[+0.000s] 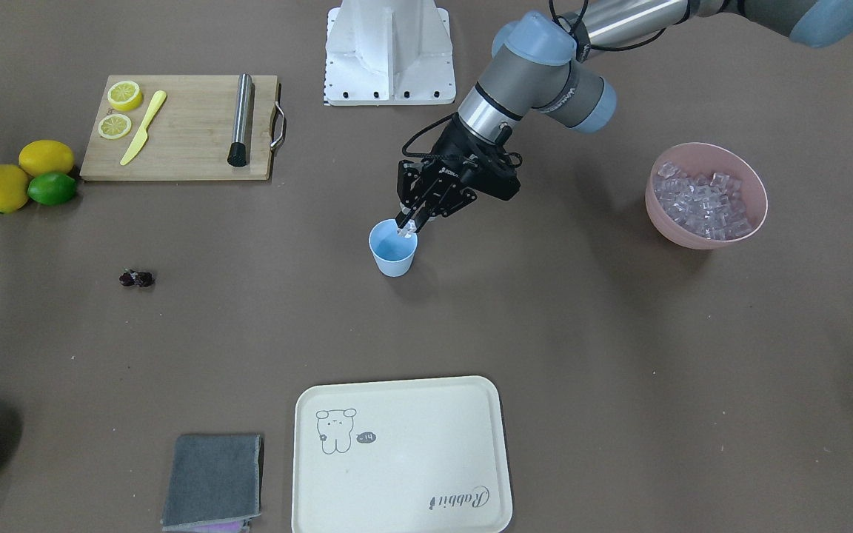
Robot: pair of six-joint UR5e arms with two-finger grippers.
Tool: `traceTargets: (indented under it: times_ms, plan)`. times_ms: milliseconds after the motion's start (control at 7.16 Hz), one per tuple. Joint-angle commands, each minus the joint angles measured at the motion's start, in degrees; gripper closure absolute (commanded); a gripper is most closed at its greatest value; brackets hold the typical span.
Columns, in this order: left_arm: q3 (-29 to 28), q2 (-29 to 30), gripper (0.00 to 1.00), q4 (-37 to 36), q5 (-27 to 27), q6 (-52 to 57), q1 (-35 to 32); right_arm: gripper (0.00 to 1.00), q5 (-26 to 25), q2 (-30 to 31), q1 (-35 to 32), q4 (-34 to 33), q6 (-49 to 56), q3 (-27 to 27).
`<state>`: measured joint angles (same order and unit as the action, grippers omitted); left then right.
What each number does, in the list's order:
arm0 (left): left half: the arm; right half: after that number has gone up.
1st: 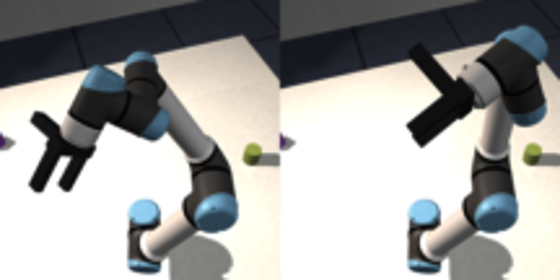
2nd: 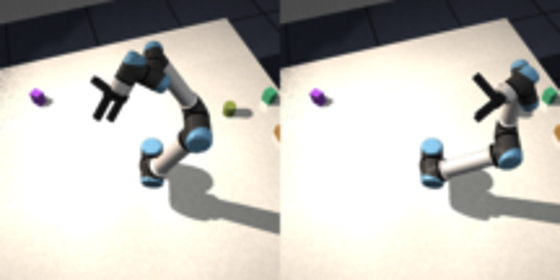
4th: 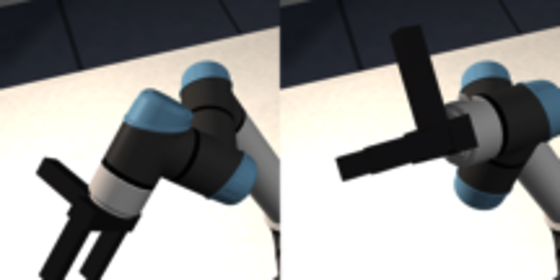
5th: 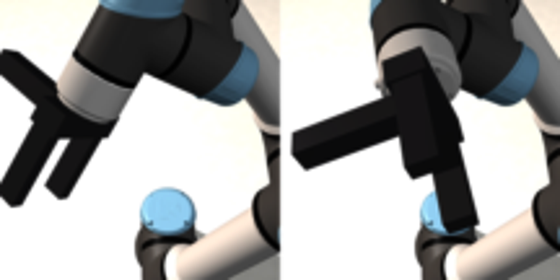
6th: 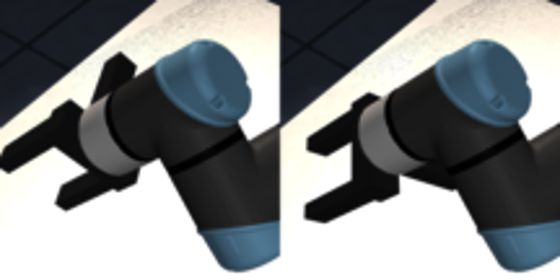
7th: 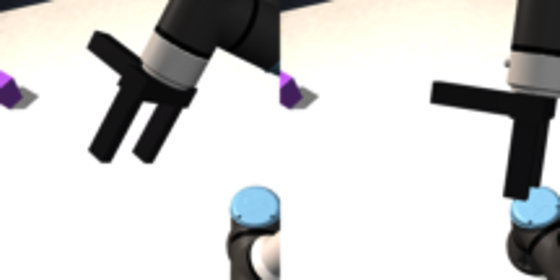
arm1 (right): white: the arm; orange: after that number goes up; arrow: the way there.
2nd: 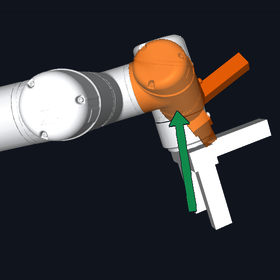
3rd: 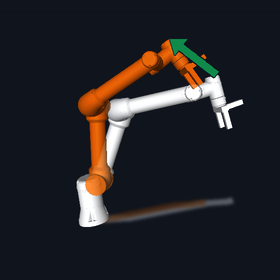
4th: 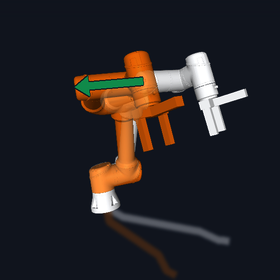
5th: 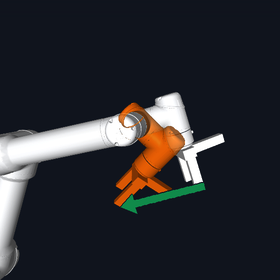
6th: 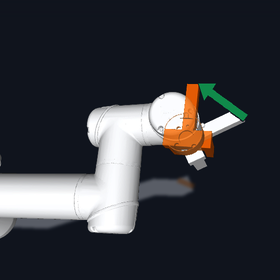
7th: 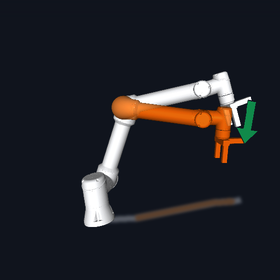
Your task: Put ice and cherries in cup
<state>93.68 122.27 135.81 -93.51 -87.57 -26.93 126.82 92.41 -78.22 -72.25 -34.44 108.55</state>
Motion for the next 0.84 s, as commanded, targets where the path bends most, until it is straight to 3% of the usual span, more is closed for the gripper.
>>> traceTargets:
  times_ms: [0,140,559,698]
  plan:
    - [-0.1,0.3,0.23,-0.5,1.2,0.4,1.1,0.00,0.0,0.0,0.1,0.0,0.0,0.0]
    - [0.2,0.3,0.02,-0.3,1.3,0.3,1.1,0.00,0.0,0.0,0.0,0.1,0.0,0.0]
    - [3.4,-1.2,0.02,-2.9,-0.3,1.0,0.0,0.00,0.1,0.0,0.0,0.0,0.0,-0.1]
    - [9.8,-4.6,0.02,-9.4,-4.3,6.0,-2.2,0.00,0.1,0.0,0.0,0.0,0.0,-0.2]
